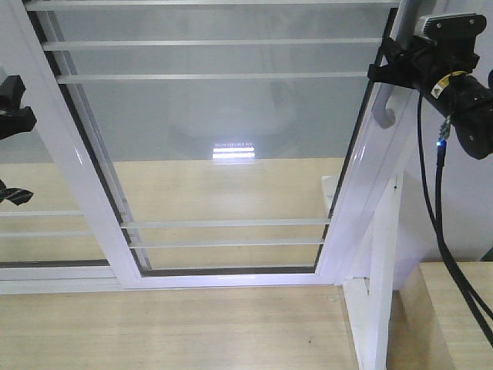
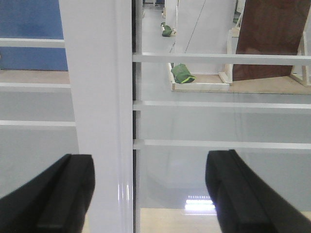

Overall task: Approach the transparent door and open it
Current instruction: 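Pull the handle with the right gripper, sliding the panel toward the left arm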

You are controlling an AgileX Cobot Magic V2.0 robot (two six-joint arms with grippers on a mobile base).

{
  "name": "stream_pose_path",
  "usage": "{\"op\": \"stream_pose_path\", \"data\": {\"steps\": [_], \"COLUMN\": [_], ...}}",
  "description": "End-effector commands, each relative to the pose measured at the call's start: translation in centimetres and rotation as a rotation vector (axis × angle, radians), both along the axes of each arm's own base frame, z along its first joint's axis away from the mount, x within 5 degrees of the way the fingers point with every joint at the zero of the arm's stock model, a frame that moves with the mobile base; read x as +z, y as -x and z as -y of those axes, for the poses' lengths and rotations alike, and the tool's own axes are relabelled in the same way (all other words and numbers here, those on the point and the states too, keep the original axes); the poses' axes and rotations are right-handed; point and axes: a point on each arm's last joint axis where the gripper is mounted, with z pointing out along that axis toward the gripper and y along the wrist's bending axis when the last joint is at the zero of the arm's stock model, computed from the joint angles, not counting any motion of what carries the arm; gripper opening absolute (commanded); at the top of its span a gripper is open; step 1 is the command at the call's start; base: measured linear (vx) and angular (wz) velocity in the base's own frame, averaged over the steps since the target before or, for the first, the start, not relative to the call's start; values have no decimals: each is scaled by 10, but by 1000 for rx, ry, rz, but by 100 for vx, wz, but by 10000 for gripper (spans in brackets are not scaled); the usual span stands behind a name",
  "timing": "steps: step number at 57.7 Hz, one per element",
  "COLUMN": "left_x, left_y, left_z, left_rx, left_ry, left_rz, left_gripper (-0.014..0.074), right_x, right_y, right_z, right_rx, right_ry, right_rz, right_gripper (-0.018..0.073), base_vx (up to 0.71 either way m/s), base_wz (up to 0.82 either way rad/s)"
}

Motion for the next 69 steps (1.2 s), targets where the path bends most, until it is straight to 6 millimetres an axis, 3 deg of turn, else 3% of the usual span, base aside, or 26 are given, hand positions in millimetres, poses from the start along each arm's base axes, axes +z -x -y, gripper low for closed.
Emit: {"op": "stream_pose_path", "data": {"steps": [1, 29, 51, 69], "left_x": [24, 24, 23, 13], "left_y": [-1, -1, -1, -6], "left_z": [1, 1, 1, 1], "left_rx": [2, 2, 1, 0], "left_ry": [7, 8, 8, 13], "left_rz": [146, 140, 137, 83], "left_gripper": [577, 577, 577, 577], "right_x": [40, 41, 38, 38], "right_y": [3, 27, 42, 51], "right_z": [-20, -127, -160, -167], "right_rx": [77, 358, 497, 618], "right_ry": [-46, -38, -43, -26], "right_rz": [166, 178, 149, 114], "right_gripper": [-12, -7, -6, -6], "base_vx": [0, 0, 0, -1], "base_wz": [0, -1, 1, -1]}}
